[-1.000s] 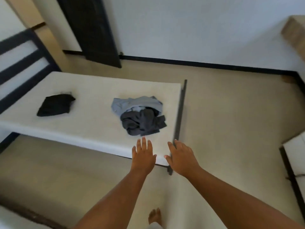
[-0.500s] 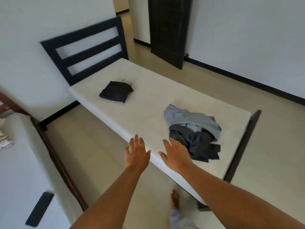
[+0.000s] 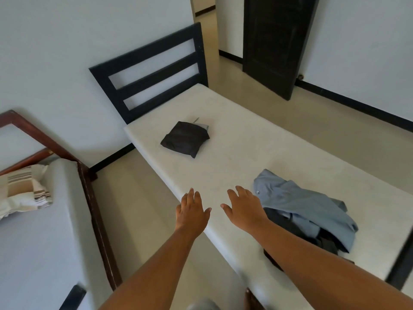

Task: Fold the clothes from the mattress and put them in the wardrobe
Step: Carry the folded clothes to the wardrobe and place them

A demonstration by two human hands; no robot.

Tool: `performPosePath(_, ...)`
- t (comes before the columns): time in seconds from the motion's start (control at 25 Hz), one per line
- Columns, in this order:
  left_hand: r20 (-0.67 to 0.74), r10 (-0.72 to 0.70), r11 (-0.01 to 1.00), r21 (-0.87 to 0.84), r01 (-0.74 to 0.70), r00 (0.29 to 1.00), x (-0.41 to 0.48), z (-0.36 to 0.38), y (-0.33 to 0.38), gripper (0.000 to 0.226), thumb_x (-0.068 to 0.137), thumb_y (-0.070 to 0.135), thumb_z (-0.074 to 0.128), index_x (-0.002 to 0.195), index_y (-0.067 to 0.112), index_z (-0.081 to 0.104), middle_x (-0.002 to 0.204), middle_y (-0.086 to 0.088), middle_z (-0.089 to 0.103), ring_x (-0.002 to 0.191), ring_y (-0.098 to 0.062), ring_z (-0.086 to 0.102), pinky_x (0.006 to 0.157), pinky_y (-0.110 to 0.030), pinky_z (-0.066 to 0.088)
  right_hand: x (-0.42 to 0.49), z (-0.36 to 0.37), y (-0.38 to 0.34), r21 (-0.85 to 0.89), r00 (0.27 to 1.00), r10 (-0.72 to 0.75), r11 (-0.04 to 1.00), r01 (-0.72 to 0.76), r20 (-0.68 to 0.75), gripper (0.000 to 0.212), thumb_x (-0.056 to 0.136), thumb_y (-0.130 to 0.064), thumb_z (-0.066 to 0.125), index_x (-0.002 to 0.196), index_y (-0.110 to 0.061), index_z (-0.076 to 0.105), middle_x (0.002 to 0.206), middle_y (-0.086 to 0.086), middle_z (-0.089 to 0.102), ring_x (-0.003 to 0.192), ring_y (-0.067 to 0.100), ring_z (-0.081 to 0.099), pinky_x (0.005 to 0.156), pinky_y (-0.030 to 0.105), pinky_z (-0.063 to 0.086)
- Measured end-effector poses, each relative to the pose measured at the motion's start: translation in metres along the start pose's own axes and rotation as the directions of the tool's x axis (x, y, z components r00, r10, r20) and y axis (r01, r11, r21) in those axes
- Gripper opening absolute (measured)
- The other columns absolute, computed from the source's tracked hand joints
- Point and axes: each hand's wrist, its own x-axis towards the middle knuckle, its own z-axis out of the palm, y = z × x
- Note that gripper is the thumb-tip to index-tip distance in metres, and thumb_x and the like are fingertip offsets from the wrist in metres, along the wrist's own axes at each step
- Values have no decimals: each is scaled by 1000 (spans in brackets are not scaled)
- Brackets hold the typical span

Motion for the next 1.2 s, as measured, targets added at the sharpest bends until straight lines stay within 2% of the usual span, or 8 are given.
performPosePath(0.2, 28, -40, 998, -43, 41, 999, 93, -28, -13, 73, 105, 54, 40, 160, 11, 18, 171, -9, 10, 156, -30, 14, 123, -49, 27, 107, -23, -10, -28, 1000, -29, 999, 29, 9, 63, 103, -58, 38, 152, -19, 37, 160, 12, 37, 143, 31, 43, 111, 41, 43)
performPosePath(0.4, 77, -103, 981, -155, 114, 992, 245, -46, -54, 75, 104, 56, 41, 160, 11, 19, 171, -9, 14, 156, -32, 18, 122, -51, 28, 251, -28, -25, -39, 999, 28, 999, -27, 35, 67, 101, -61, 39, 154, -20, 34, 160, 10, 37, 143, 30, 43, 111, 40, 43)
performPosePath(0.64, 262, -243, 865, -378, 331, 934, 478, -26, -122, 80, 101, 57, 48, 159, 10, 19, 166, -12, 25, 151, -34, 30, 118, -48, 34, 472, 2, -50, 15, 956, 230, 972, -236, 182, 69, 101, -59, 42, 156, -18, 29, 160, 12, 36, 143, 31, 43, 110, 40, 44)
performPosePath(0.76, 434, -349, 664, -511, 546, 831, 581, 9, -140, 84, 96, 63, 50, 157, 10, 24, 161, -16, 35, 146, -35, 38, 117, -47, 36, 578, 33, -59, -12, 946, 233, 971, -237, 226, 73, 100, -61, 45, 157, -18, 27, 161, 13, 35, 144, 32, 42, 111, 42, 43)
performPosePath(0.88, 604, -484, 218, -617, 756, 632, 657, 40, -149, 90, 89, 62, 65, 152, 6, 32, 148, -18, 48, 133, -38, 52, 106, -47, 46, 678, 72, -57, -35, 950, 193, 981, -190, 244, 79, 97, -59, 52, 157, -14, 26, 161, 16, 32, 145, 35, 38, 113, 45, 41)
performPosePath(0.96, 666, -515, -9, -634, 773, 540, 692, 60, -153, 92, 84, 61, 72, 149, 7, 34, 142, -18, 52, 126, -39, 56, 102, -48, 50, 738, 98, -48, -73, 955, 164, 986, -151, 247, 89, 94, -61, 57, 158, -11, 22, 163, 18, 27, 148, 36, 32, 116, 48, 38)
performPosePath(1.04, 692, -547, -106, -616, 781, 471, 713, 73, -157, 101, 77, 66, 76, 148, 8, 34, 141, -18, 52, 124, -39, 56, 103, -51, 52, 784, 117, -35, -111, 958, 148, 986, -124, 247, 97, 90, -64, 60, 158, -7, 21, 162, 21, 28, 149, 37, 31, 118, 49, 35)
performPosePath(1.2, 723, -628, -207, -513, 833, 289, 733, 102, -171, 105, 70, 74, 77, 141, 6, 40, 135, -17, 52, 118, -35, 58, 98, -46, 54, 855, 158, -15, -153, 937, 158, 982, -114, 312, 111, 82, -74, 62, 157, -3, 21, 162, 24, 26, 150, 39, 26, 122, 52, 28)
